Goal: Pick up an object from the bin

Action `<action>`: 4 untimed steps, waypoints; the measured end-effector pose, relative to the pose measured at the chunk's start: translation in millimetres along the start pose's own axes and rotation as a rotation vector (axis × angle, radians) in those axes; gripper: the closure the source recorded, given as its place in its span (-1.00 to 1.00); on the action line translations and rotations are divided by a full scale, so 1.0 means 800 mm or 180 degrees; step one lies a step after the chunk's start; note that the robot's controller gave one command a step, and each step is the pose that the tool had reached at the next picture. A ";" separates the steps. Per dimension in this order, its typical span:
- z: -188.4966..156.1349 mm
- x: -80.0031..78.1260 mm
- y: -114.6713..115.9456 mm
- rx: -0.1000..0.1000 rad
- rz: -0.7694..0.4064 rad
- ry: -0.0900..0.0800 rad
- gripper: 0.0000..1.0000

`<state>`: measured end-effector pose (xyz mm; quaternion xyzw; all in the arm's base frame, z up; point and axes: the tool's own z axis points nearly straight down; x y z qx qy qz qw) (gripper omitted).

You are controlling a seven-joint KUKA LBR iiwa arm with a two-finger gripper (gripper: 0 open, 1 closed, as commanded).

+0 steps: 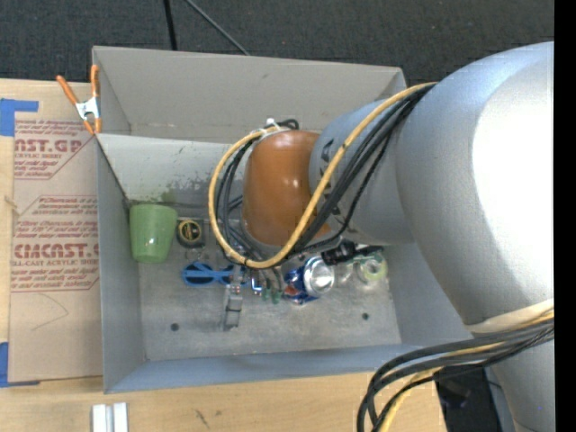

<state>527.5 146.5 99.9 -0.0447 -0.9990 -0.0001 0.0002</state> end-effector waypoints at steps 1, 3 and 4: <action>0.040 -0.005 -0.006 -0.0003 0.0108 0.0002 -1.00; 0.039 -0.005 -0.004 -0.0011 0.0105 -0.0001 1.00; -0.079 -0.007 -0.002 -0.0014 0.0101 -0.0026 1.00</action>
Offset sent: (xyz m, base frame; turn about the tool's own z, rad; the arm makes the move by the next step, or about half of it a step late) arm 0.0040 -0.0063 -0.0299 0.0353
